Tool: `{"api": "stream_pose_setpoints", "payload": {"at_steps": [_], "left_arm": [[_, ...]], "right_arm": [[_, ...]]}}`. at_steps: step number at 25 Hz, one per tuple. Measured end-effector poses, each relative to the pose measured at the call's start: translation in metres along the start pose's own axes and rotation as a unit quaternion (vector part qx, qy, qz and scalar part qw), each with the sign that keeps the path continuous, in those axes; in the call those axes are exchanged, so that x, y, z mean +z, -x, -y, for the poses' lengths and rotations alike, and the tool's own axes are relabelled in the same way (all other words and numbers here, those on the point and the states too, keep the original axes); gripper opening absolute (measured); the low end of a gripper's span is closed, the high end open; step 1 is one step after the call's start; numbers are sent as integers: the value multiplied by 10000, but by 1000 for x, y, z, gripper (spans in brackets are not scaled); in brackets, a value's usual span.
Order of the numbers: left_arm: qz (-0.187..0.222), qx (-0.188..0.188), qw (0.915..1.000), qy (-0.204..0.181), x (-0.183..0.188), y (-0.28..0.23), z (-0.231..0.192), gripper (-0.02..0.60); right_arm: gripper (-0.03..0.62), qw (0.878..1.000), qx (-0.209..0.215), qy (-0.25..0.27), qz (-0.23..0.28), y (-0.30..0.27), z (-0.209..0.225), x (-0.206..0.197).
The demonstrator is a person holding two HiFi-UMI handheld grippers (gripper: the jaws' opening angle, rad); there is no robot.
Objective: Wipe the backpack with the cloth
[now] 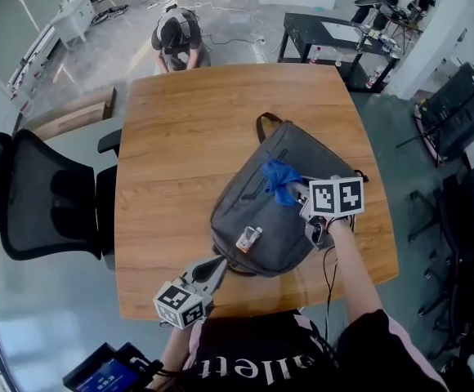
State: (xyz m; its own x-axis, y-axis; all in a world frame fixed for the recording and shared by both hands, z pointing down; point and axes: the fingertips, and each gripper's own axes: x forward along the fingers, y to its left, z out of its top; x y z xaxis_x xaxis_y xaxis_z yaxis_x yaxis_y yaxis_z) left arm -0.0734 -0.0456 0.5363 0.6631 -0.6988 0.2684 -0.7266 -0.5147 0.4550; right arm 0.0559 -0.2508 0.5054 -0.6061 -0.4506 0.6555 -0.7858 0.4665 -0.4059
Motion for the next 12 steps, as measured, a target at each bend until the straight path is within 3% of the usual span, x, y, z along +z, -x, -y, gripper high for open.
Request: {"api": "stream_pose_setpoints", "payload": {"at_steps": [8,12], "left_arm": [[-98,-154,9998,-28,-3,-12,17,-2],[-115,-280,9995,-103,0,-22,27,-2]], "right_arm": [[78,9978,-579,-300,116,57,48,-50],[78,9956,-638,-660,185,77,65,-77]]}}
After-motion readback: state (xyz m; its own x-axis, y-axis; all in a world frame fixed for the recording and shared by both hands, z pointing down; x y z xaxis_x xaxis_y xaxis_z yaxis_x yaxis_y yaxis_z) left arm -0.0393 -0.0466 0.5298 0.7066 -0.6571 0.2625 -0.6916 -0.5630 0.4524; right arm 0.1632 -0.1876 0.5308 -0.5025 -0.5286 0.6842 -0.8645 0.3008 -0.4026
